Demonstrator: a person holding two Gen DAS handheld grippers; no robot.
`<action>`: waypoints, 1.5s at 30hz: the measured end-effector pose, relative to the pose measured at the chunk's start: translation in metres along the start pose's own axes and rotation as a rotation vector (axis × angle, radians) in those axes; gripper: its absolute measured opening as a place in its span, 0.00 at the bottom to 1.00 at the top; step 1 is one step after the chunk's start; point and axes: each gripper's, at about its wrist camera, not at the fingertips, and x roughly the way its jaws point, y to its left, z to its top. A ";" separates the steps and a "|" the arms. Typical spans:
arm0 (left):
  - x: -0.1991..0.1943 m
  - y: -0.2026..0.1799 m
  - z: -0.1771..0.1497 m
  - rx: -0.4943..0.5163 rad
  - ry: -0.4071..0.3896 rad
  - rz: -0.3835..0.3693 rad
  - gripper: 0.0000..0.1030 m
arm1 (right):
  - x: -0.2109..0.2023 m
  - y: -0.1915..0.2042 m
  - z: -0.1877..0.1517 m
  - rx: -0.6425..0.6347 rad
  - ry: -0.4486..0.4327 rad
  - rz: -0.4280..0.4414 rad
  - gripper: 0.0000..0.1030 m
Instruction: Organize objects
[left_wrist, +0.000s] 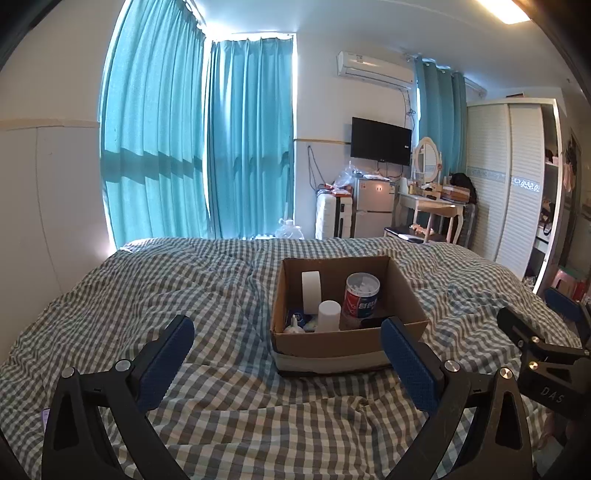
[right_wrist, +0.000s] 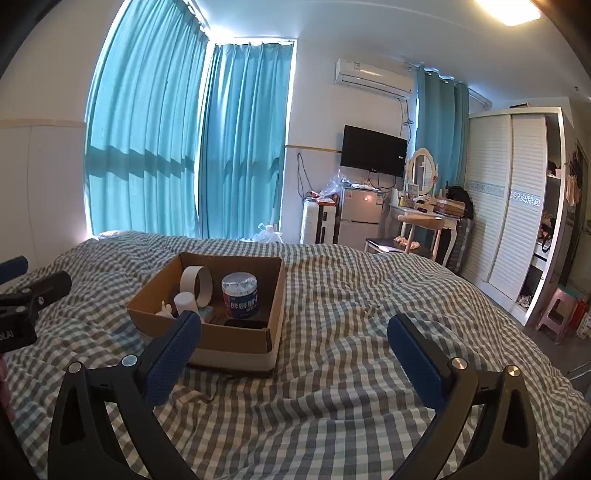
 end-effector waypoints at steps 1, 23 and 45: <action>-0.001 -0.001 0.000 0.005 0.000 0.000 1.00 | 0.000 0.002 0.000 -0.004 0.000 -0.001 0.99; -0.003 -0.006 0.001 0.028 0.016 -0.015 1.00 | -0.005 0.008 0.001 -0.017 -0.005 0.005 0.99; 0.000 -0.008 0.000 0.054 0.035 -0.008 1.00 | -0.005 0.013 0.004 -0.025 0.000 0.003 0.98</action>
